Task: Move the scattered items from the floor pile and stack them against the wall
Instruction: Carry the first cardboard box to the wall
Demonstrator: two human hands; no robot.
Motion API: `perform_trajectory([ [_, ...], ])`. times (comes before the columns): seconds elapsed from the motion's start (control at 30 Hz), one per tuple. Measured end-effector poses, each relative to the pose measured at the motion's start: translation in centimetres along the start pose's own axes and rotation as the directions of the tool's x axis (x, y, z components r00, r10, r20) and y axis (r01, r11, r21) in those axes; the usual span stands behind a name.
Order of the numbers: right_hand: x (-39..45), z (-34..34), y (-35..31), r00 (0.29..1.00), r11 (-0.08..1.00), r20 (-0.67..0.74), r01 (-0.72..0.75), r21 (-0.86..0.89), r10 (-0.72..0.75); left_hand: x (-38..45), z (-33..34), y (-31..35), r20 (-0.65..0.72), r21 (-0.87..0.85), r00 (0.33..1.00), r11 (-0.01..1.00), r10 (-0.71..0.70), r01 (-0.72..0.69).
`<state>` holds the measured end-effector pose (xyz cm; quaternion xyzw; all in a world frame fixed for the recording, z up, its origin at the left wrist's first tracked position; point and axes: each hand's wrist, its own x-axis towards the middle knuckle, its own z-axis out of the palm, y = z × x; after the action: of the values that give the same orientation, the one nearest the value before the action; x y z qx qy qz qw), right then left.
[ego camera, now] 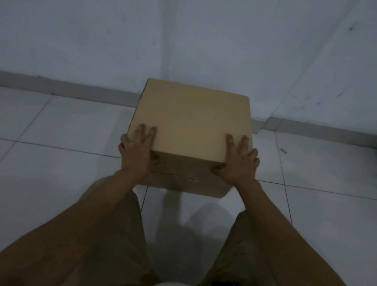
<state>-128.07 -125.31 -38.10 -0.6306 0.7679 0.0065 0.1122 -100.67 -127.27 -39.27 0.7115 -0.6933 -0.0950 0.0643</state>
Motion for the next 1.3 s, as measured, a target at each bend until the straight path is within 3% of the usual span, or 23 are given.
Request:
perform_trajectory([
  [0.17, 1.0, -0.4, 1.6, 0.995, 0.996, -0.053, 0.076, -0.044, -0.078, 2.2, 0.1, 1.4, 0.060, 0.026, 0.996, 0.997, 0.072, -0.074],
  [0.43, 4.7, -1.4, 3.6, 0.997, 0.997, -0.049, 0.065, -0.050, -0.067, 6.2, 0.7, 3.2, 0.111, 0.171, 0.971, 0.958, 0.213, -0.230],
  [1.3, 9.4, -3.0, 6.4, 1.000, 1.000, -0.016, 0.005, -0.003, -0.005, 8.5, 1.7, 7.1, 0.050, 0.143, 0.971, 0.961, 0.233, -0.238],
])
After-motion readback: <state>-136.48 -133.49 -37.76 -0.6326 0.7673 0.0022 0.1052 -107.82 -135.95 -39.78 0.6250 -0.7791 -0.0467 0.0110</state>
